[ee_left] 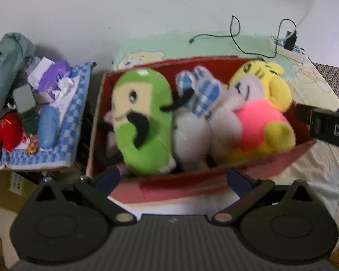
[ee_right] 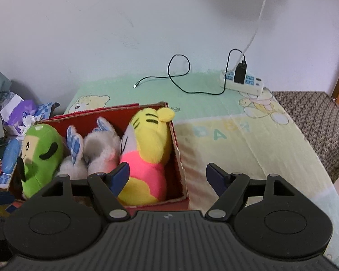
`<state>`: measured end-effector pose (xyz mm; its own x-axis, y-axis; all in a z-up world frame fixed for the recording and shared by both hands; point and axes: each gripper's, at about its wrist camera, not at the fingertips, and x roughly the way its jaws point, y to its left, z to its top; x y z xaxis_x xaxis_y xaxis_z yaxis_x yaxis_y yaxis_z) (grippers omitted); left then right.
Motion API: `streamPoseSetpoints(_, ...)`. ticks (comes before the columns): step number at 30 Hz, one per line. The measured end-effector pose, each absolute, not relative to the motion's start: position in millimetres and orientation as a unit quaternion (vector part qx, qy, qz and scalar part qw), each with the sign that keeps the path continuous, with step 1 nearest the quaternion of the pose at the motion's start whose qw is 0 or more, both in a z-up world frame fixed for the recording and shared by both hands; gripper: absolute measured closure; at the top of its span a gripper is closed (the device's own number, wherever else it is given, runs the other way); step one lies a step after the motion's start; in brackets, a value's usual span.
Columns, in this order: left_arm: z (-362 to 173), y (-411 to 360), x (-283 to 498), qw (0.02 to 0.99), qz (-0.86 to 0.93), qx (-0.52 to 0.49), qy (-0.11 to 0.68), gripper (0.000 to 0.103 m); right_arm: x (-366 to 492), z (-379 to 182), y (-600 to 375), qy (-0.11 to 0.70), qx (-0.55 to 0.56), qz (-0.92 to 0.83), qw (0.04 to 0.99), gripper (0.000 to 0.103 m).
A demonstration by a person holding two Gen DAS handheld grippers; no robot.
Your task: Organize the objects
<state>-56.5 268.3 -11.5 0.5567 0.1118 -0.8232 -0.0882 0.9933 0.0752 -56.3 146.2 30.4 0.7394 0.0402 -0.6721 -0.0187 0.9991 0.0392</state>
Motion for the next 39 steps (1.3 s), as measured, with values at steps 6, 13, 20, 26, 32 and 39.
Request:
streamPoseSetpoints(6,-2,282,-45,0.885,0.081,0.016,0.459,0.002,-52,36,158,0.357,0.019,0.025,0.934,0.018)
streamPoseSetpoints(13,-7,290,-39,0.878,0.079,0.005,0.472,0.002,-47,38,168,0.362,0.020,0.032,0.931,0.018)
streamPoseSetpoints(20,-12,288,-38,0.876,0.071,-0.002,0.478,0.002,-43,29,169,0.378,0.007,0.028,0.925,0.018)
streamPoseSetpoints(26,-14,288,-36,0.875,0.071,-0.004,0.480,0.002,-40,25,167,0.382,0.007,0.023,0.924,0.018)
streamPoseSetpoints(32,-18,288,-36,0.872,0.073,-0.003,0.485,0.002,-40,22,169,0.389,0.011,0.032,0.920,0.018)
streamPoseSetpoints(39,-19,289,-38,0.871,0.072,-0.011,0.486,0.002,-40,22,169,0.392,0.015,0.035,0.919,0.018)
